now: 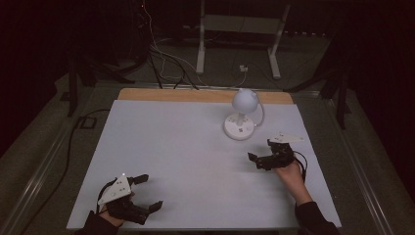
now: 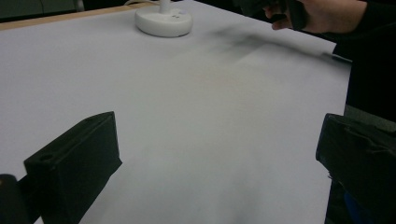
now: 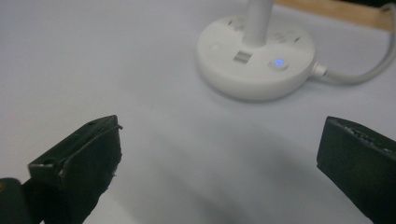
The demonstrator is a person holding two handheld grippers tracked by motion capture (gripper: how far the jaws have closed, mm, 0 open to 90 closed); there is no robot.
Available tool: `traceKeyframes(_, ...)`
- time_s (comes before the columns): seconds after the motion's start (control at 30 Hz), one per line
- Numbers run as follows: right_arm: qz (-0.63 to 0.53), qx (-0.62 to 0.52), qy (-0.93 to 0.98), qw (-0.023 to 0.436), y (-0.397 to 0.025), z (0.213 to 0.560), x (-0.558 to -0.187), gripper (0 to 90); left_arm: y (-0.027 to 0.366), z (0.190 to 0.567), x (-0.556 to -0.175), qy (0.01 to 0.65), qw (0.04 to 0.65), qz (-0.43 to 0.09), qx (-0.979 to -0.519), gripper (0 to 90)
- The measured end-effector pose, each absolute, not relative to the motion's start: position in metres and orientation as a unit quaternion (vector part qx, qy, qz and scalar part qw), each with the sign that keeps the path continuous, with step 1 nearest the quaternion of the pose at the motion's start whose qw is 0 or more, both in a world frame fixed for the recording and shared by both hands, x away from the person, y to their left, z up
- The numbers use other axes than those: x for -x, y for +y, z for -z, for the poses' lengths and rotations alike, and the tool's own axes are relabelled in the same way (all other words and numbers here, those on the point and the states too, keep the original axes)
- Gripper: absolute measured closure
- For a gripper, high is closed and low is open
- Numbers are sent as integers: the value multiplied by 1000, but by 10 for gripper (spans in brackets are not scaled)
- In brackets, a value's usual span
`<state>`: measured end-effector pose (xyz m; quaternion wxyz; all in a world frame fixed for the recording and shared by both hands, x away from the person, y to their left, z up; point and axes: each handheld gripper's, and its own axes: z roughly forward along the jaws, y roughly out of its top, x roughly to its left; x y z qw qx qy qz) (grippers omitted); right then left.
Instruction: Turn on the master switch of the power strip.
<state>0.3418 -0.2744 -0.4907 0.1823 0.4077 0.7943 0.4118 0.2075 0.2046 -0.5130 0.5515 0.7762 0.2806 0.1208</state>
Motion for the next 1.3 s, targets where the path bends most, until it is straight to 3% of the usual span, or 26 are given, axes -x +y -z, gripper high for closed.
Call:
traceKeyframes(1.1, -383, -390, 812, 205, -312, 514, -242, 0, 205, 512, -206, 277, 553, -123, -776, 2)
traceKeyframes(1.3, -373, -386, 814, 219, -317, 516, -238, 0, 204, 512, -206, 277, 552, -122, -777, 1)
